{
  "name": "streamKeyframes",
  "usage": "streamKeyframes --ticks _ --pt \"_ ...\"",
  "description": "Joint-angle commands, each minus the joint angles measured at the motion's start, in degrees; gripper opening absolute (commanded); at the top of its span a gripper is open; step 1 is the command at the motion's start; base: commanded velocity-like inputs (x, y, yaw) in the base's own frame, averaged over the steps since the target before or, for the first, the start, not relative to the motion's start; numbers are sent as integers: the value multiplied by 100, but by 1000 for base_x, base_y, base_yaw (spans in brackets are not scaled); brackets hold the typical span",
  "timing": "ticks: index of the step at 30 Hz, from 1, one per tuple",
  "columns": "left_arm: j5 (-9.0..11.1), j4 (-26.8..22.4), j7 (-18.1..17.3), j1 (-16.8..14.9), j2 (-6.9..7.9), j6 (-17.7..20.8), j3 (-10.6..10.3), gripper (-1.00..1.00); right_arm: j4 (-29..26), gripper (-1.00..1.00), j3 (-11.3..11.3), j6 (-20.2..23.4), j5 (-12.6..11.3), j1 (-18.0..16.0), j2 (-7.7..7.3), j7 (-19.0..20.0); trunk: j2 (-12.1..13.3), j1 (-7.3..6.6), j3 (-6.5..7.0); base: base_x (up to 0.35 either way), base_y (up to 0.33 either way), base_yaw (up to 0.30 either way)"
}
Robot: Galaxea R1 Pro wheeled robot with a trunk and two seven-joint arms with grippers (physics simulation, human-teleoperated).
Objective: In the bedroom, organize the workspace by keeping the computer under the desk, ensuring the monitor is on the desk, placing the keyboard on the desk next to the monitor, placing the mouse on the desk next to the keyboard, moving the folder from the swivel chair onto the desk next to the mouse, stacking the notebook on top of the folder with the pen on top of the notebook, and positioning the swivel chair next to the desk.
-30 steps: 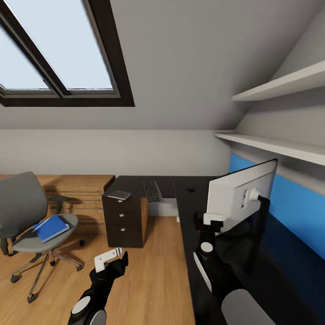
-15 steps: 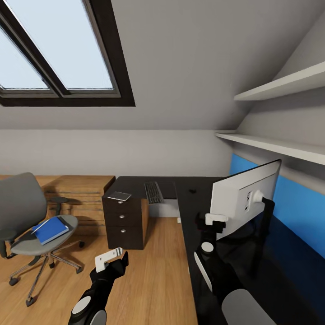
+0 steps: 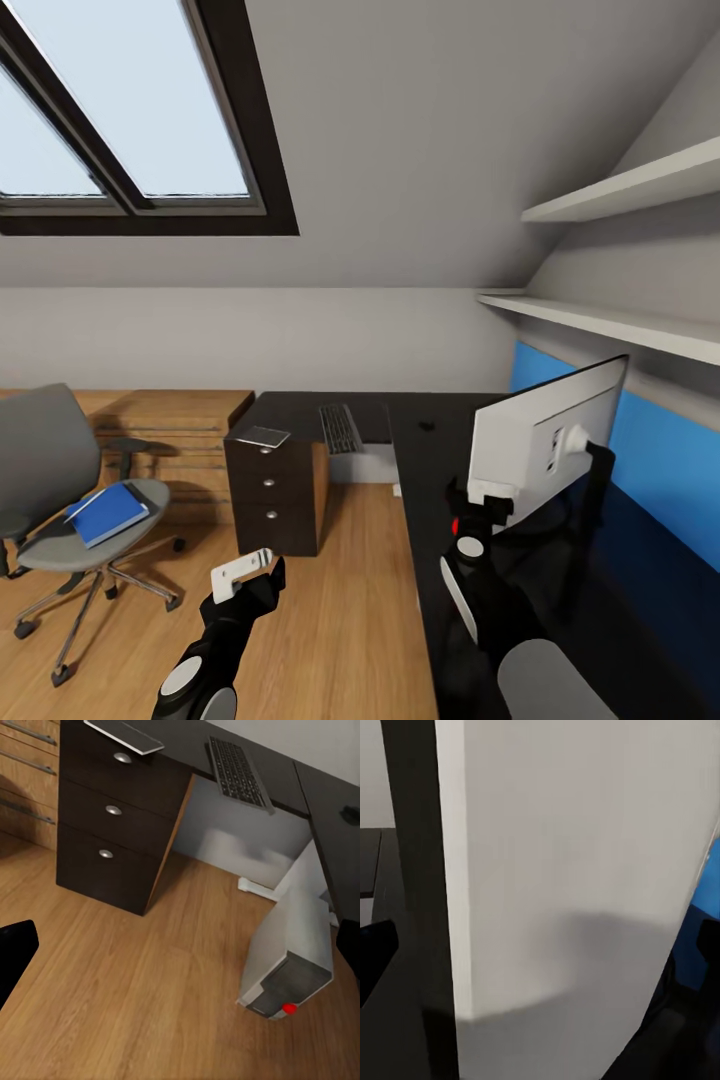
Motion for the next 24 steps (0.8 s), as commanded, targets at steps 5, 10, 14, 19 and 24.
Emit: streamKeyframes --ticks 5,10,14,19,24 --pt "34 -8 41 -5 2 19 -8 100 15 100 4 0 24 -5 -37 -29 -5 2 -8 27 0 0" --pt "34 -8 40 -5 2 20 -7 100 16 100 -3 1 24 -6 -46 -36 -5 2 -8 4 0 0" --pt "34 -8 40 -5 2 20 -8 100 16 100 -83 1 20 -11 -70 -177 -5 2 -8 1 0 0" --pt "34 -8 40 -5 2 20 -7 100 16 100 -205 1 8 -14 -77 -409 -5 2 -8 0 0 0" --pt "34 -8 40 -5 2 24 -8 100 17 100 -223 1 6 -14 -78 -445 -5 2 -8 -37 -33 0"
